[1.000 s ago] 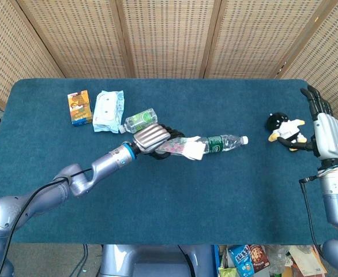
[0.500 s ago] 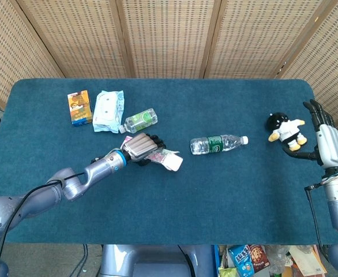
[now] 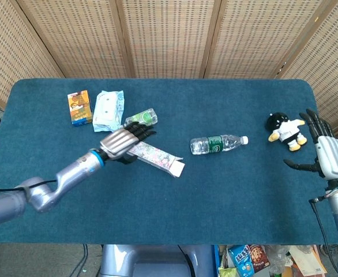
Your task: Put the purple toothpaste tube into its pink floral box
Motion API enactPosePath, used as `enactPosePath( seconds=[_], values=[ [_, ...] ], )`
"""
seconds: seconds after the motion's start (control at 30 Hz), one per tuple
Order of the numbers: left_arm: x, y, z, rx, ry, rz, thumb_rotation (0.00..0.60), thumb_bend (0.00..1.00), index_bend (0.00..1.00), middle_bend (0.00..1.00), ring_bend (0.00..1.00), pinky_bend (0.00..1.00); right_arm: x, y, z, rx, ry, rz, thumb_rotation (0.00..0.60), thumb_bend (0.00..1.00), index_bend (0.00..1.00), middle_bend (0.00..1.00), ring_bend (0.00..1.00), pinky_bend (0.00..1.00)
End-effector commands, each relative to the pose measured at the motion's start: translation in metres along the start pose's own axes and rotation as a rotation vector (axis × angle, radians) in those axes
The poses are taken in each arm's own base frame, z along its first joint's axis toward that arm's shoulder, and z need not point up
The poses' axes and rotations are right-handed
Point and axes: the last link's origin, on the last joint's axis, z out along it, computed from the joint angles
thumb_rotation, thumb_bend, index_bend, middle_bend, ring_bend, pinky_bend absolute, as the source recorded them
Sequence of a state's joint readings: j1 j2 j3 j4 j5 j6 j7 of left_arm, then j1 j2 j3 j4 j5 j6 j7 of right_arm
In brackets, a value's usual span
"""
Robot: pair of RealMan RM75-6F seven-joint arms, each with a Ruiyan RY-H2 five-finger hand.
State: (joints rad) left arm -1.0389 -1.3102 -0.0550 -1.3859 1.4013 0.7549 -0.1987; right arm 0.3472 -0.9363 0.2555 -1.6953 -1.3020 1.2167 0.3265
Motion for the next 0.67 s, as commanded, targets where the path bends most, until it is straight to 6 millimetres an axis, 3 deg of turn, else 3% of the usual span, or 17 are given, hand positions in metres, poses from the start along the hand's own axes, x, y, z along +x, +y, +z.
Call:
enactPosePath(
  seconds=[0.03, 0.13, 0.3, 0.37, 0.6, 0.67],
  values=[
    [0.000, -0.033, -0.056, 0.144, 0.122, -0.017, 0.600, 0.30, 0.00, 0.00, 0.00, 0.00, -0.007, 0.020, -0.028, 0.071, -0.018, -0.209, 0.600, 0.00, 0.00, 0.00, 0.00, 0.00],
    [-0.008, -0.044, -0.090, 0.250, 0.191, 0.007, 0.600, 0.21, 0.00, 0.00, 0.00, 0.00, -0.013, 0.029, -0.045, 0.107, -0.011, -0.315, 0.600, 0.00, 0.00, 0.00, 0.00, 0.00],
    [-0.030, -0.047, -0.165, 0.438, 0.328, -0.054, 0.600, 0.20, 0.00, 0.00, 0.00, 0.00, -0.024, 0.043, -0.084, 0.052, 0.031, -0.382, 0.600, 0.00, 0.00, 0.00, 0.00, 0.00],
    [-0.039, -0.047, -0.187, 0.484, 0.338, -0.070, 0.600, 0.20, 0.00, 0.00, 0.00, 0.00, -0.025, 0.045, -0.095, 0.033, 0.044, -0.400, 0.600, 0.00, 0.00, 0.00, 0.00, 0.00],
    [-0.064, -0.042, -0.244, 0.584, 0.332, -0.148, 0.600, 0.20, 0.00, 0.00, 0.00, 0.00, -0.028, 0.049, -0.133, -0.044, 0.054, -0.409, 0.600, 0.00, 0.00, 0.00, 0.00, 0.00],
    [-0.068, -0.041, -0.249, 0.576, 0.324, -0.135, 0.600, 0.20, 0.00, 0.00, 0.00, 0.00, -0.027, 0.047, -0.139, -0.050, 0.063, -0.409, 0.600, 0.00, 0.00, 0.00, 0.00, 0.00]
  ],
)
